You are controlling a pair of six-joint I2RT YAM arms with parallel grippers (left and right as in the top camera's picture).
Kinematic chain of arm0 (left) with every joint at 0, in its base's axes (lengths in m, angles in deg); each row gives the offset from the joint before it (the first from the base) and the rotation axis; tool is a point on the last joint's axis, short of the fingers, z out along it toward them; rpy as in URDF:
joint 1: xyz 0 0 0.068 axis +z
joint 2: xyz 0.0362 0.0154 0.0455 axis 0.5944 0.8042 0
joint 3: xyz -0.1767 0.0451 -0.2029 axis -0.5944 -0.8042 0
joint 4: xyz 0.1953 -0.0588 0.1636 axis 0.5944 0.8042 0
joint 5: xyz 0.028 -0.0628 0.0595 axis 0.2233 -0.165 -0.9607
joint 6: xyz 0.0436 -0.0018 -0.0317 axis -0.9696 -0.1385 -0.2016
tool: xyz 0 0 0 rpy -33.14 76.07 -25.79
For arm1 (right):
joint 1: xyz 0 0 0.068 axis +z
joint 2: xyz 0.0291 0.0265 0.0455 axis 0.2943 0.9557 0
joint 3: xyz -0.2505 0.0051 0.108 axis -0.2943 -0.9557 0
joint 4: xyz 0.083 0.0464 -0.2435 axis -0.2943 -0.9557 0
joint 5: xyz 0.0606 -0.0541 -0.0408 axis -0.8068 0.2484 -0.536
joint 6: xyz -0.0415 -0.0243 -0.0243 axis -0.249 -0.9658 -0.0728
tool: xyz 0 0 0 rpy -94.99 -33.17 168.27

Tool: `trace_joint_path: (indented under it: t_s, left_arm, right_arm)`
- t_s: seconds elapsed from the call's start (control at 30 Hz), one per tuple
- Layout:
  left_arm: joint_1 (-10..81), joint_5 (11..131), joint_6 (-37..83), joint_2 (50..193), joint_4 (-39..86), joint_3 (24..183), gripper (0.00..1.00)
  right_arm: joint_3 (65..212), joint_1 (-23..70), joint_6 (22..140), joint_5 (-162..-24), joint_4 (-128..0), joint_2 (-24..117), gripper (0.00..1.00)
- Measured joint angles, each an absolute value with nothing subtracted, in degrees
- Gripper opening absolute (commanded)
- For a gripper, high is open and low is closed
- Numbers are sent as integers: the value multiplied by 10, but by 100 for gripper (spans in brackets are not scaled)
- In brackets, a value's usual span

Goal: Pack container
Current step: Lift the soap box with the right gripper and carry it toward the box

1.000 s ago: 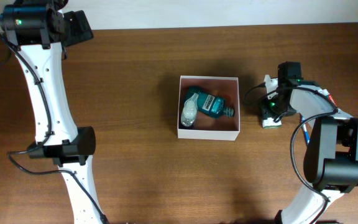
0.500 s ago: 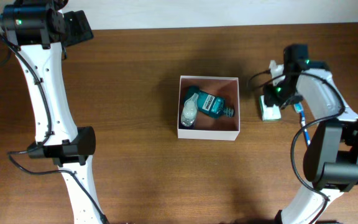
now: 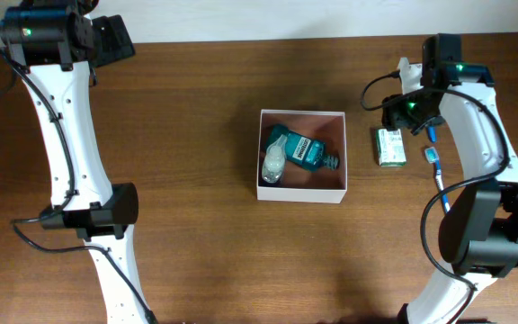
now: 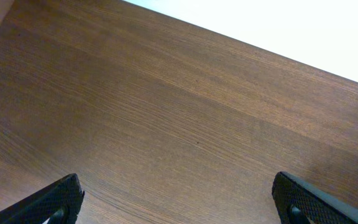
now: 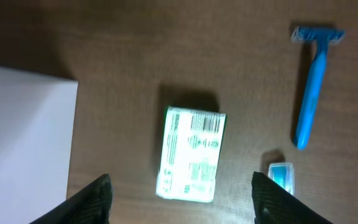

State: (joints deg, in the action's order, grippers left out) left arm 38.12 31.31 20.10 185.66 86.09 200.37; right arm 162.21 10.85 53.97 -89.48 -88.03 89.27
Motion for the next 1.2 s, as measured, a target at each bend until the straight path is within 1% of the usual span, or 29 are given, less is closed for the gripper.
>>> trace_joint_path:
  t_s: [0.27, 0.5, 0.6, 0.67, 1.2]
  left_arm:
    - [381, 313, 201, 1857, 861, 2004, 99]
    - [381, 313, 201, 1857, 861, 2004, 99]
    - [381, 313, 201, 1857, 861, 2004, 99]
    - [381, 313, 201, 1857, 861, 2004, 99]
    - [381, 313, 201, 1857, 861, 2004, 99]
  right_arm:
    - [1566, 109, 540, -892, -851, 896, 67]
    - [1507, 109, 540, -883, -800, 900, 68]
    - [1486, 109, 540, -881, -777, 901, 72]
    - [1475, 109, 540, -880, -761, 904, 73]
    - [1451, 109, 540, -879, -714, 913, 73]
